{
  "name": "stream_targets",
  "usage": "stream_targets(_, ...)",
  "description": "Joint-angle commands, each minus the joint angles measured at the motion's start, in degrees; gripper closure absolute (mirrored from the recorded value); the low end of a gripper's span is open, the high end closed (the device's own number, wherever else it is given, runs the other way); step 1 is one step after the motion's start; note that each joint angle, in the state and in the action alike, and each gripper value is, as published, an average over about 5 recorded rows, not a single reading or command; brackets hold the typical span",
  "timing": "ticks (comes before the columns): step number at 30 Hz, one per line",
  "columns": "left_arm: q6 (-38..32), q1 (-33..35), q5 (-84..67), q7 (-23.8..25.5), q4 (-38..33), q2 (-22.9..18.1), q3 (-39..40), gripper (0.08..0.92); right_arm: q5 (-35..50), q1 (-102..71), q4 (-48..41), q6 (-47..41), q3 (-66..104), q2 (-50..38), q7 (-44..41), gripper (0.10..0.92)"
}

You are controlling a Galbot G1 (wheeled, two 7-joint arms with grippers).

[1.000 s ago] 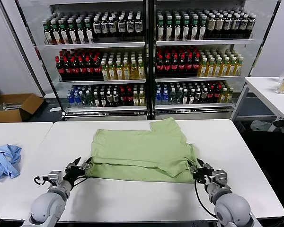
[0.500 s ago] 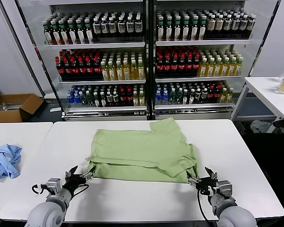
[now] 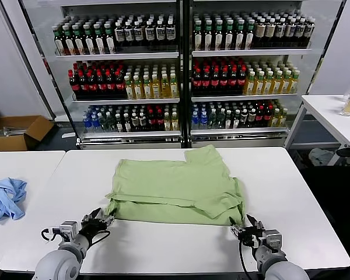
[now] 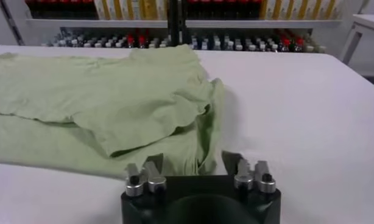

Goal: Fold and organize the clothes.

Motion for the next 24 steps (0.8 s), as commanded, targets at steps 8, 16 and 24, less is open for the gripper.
stream_targets(8,0.23,-0.69,0.92,1.50,1.07,-0.51,0.18,0.691,0.49,0.75,-1.96,0.45,0.50,0.88,-1.20,0.813)
stream_targets(16,-0.57,1.41,1.11,2.55,-0.60,-0.59,-0.22,0.898,2.77,-0.97,-0.16,-1.01,2.32,-0.02,-2.26,0.917)
stream_targets(24,0.25,16.44,0.99,0.22,-15.47,2.13,-4.83,0.906,3.30,-11.77,12.42,-2.22,10.56,-4.02,-4.72,0.917)
